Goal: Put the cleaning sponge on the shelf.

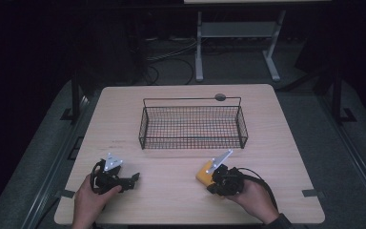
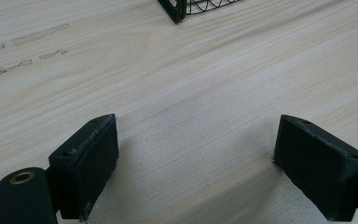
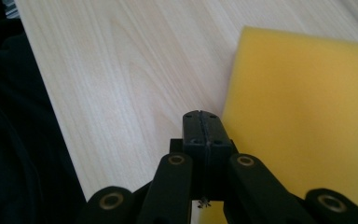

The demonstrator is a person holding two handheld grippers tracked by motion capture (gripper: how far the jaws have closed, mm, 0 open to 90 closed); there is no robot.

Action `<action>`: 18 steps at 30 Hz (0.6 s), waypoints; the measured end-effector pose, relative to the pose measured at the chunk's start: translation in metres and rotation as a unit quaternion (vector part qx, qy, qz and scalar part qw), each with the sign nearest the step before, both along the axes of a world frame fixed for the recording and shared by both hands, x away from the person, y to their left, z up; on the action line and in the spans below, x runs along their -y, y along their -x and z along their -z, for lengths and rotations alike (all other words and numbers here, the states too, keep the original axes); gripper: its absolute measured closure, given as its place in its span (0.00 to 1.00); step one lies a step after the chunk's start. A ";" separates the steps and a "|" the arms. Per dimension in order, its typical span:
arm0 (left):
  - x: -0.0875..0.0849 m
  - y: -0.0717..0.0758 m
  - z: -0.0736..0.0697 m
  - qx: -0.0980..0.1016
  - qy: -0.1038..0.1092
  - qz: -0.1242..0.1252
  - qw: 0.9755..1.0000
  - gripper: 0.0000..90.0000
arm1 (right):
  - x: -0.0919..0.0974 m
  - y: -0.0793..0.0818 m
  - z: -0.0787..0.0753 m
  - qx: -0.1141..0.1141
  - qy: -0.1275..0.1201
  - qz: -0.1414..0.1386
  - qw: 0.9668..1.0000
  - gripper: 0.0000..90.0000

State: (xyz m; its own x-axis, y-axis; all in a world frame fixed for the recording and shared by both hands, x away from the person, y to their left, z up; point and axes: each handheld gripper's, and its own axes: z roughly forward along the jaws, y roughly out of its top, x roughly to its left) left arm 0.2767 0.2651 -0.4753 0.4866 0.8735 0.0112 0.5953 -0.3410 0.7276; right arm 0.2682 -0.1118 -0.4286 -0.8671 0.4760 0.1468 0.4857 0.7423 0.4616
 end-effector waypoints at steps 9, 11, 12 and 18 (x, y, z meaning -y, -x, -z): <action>0.000 0.000 0.000 0.000 0.000 0.000 1.000 0.14 | 0.014 -0.001 -0.006 0.000 -0.008 0.012 1.000 0.99; 0.000 0.000 0.000 0.000 0.000 0.000 1.000 0.14 | 0.015 -0.001 -0.011 0.004 -0.010 0.010 1.000 0.97; 0.000 0.000 0.000 0.000 0.000 0.000 1.000 0.14 | 0.016 -0.002 -0.014 0.008 -0.011 0.012 1.000 0.96; 0.000 0.000 0.000 -0.001 0.000 0.000 1.000 0.14 | 0.022 -0.008 -0.025 0.018 -0.012 0.025 0.999 0.80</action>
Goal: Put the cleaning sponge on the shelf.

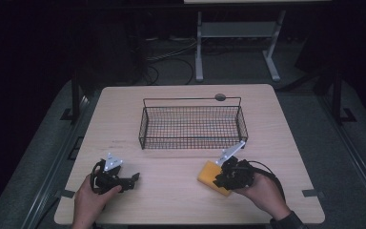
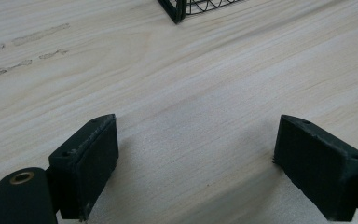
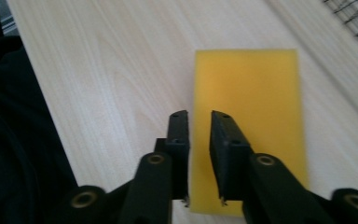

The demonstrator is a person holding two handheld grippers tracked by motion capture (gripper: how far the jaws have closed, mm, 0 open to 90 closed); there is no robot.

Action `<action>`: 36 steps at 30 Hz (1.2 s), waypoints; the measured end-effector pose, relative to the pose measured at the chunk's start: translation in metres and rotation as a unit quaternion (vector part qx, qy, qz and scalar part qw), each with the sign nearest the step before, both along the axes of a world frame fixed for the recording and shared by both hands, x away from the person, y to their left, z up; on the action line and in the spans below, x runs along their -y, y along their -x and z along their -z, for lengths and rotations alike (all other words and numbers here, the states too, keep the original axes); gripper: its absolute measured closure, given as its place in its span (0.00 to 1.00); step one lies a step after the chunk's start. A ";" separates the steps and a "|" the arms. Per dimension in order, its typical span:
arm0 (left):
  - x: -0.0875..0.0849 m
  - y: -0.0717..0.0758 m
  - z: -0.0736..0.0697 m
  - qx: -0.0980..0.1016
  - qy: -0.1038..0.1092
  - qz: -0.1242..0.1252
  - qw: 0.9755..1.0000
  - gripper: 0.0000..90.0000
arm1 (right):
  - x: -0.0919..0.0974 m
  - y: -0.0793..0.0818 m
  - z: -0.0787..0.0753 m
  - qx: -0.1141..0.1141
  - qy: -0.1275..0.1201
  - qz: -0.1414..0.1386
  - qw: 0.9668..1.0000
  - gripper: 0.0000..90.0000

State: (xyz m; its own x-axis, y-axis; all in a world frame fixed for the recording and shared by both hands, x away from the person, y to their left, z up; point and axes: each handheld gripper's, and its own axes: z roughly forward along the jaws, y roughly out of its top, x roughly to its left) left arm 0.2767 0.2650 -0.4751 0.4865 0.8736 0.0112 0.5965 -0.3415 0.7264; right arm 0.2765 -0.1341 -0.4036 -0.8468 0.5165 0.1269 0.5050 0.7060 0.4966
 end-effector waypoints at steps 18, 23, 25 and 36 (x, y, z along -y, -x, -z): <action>0.000 0.000 0.000 0.000 0.001 -0.001 1.000 0.14 | -0.015 -0.025 0.010 0.009 0.064 0.024 0.998 0.14; 0.000 0.000 0.000 0.000 0.000 -0.001 1.000 0.14 | -0.020 -0.028 0.018 0.008 0.080 0.022 0.997 0.12; 0.000 0.000 0.000 0.000 0.001 -0.001 1.000 0.14 | -0.021 -0.029 0.022 0.006 0.085 0.022 0.996 0.12; 0.000 0.000 0.000 0.000 0.000 0.000 1.000 0.14 | -0.025 -0.032 0.038 0.001 0.103 0.018 0.994 0.13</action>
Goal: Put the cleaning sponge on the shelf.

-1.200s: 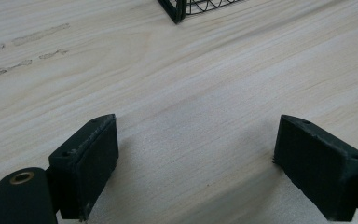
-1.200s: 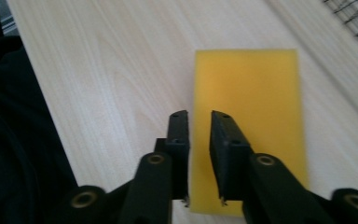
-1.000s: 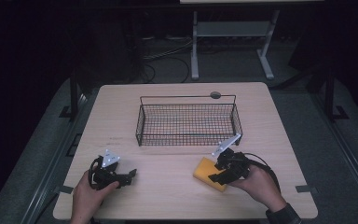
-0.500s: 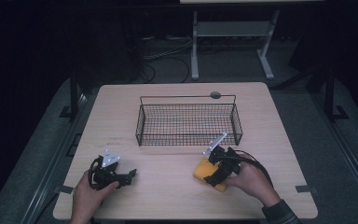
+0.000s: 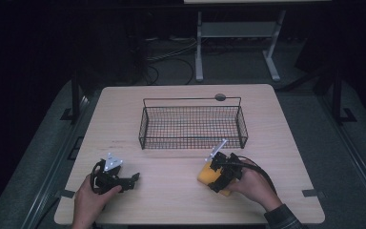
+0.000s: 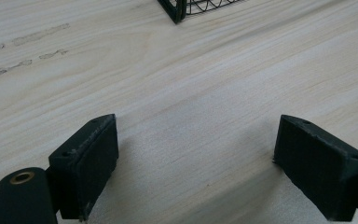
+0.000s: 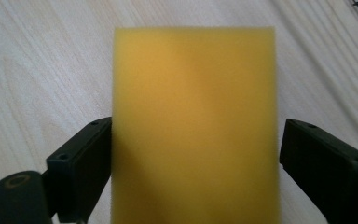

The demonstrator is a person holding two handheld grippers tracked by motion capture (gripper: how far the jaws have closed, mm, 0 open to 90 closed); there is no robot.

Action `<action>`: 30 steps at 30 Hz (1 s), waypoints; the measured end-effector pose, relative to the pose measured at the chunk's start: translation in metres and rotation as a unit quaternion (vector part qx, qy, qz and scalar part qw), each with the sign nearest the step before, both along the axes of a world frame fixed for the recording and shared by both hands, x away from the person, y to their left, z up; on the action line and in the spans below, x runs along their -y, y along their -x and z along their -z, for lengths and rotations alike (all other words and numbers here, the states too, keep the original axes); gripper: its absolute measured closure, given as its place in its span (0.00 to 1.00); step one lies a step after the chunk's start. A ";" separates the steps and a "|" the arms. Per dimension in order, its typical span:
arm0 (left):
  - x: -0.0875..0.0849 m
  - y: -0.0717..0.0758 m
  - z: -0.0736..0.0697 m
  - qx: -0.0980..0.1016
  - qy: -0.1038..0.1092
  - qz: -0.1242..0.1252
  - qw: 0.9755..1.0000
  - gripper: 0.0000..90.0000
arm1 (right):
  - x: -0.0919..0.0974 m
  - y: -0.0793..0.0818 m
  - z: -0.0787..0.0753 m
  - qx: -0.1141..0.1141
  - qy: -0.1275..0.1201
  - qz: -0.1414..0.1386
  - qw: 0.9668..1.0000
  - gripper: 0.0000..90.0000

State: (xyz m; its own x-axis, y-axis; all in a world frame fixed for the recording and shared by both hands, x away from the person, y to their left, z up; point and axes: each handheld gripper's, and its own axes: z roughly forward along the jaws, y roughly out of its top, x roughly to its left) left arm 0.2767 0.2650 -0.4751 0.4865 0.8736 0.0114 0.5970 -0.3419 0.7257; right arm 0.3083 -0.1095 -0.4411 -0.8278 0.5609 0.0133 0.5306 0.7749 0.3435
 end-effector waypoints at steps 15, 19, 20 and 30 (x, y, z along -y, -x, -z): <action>0.000 0.000 0.000 0.000 0.000 0.000 1.000 0.14 | -0.001 0.001 0.005 -0.001 0.012 -0.006 1.000 0.24; 0.000 0.000 0.000 0.000 0.000 0.000 1.000 0.14 | -0.001 0.001 0.004 -0.002 0.013 -0.006 1.000 0.24; 0.000 0.000 0.000 0.000 0.000 0.000 1.000 0.14 | -0.001 0.001 0.004 -0.002 0.012 -0.005 1.000 0.24; 0.000 0.000 0.000 0.000 0.000 0.000 1.000 0.14 | 0.004 0.001 -0.002 -0.003 0.005 0.000 1.000 0.25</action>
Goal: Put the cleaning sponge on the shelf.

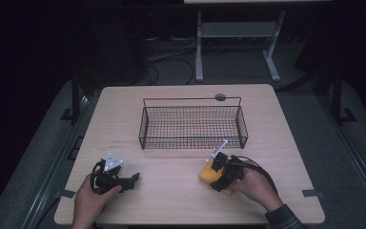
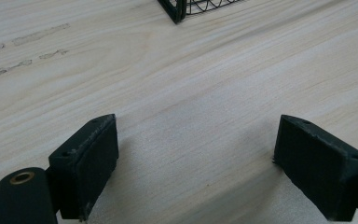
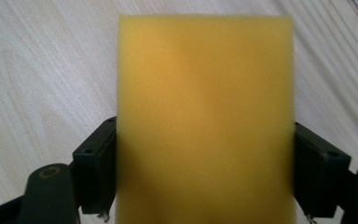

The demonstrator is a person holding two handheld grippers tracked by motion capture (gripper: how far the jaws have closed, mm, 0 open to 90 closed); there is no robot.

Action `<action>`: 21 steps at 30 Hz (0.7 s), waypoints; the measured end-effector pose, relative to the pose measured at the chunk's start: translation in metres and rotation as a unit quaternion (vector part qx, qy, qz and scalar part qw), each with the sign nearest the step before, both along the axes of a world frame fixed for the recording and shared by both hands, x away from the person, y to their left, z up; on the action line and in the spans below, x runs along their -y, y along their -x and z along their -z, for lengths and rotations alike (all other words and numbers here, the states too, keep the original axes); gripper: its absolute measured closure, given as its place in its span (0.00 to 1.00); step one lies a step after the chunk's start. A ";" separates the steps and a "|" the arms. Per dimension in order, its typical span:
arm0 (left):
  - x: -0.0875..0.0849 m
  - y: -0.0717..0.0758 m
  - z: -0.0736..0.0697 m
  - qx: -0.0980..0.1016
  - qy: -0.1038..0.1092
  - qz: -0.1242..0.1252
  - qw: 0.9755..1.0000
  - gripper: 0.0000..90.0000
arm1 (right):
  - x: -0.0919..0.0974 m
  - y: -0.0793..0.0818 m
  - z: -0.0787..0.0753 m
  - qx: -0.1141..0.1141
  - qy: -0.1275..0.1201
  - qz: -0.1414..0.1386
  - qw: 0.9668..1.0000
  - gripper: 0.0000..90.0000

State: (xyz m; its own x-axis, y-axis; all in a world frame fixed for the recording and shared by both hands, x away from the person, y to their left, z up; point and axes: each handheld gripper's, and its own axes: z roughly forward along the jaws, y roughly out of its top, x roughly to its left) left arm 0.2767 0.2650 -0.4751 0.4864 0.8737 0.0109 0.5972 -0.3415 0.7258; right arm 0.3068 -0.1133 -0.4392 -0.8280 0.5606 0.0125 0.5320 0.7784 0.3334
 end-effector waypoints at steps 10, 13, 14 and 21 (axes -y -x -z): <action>0.000 0.000 0.000 0.000 0.000 0.000 1.000 0.14 | 0.006 0.001 -0.009 -0.001 -0.006 0.008 1.000 0.25; 0.000 0.000 0.000 0.000 0.000 0.000 1.000 0.14 | 0.008 0.001 -0.012 0.000 -0.008 0.009 1.000 0.25; 0.000 0.000 0.000 0.001 0.001 -0.001 1.000 0.14 | 0.009 0.001 -0.013 0.000 -0.007 0.010 1.000 0.25; 0.000 0.000 0.000 0.001 0.001 -0.001 1.000 0.14 | 0.018 0.001 -0.025 0.001 -0.019 0.022 1.000 0.25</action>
State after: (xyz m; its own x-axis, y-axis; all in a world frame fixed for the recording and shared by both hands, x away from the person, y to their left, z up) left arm 0.2767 0.2648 -0.4752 0.4845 0.8747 0.0091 0.5968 -0.3382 0.7276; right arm 0.3059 -0.1315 -0.4138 -0.8021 0.5963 0.0331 0.5653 0.7402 0.3641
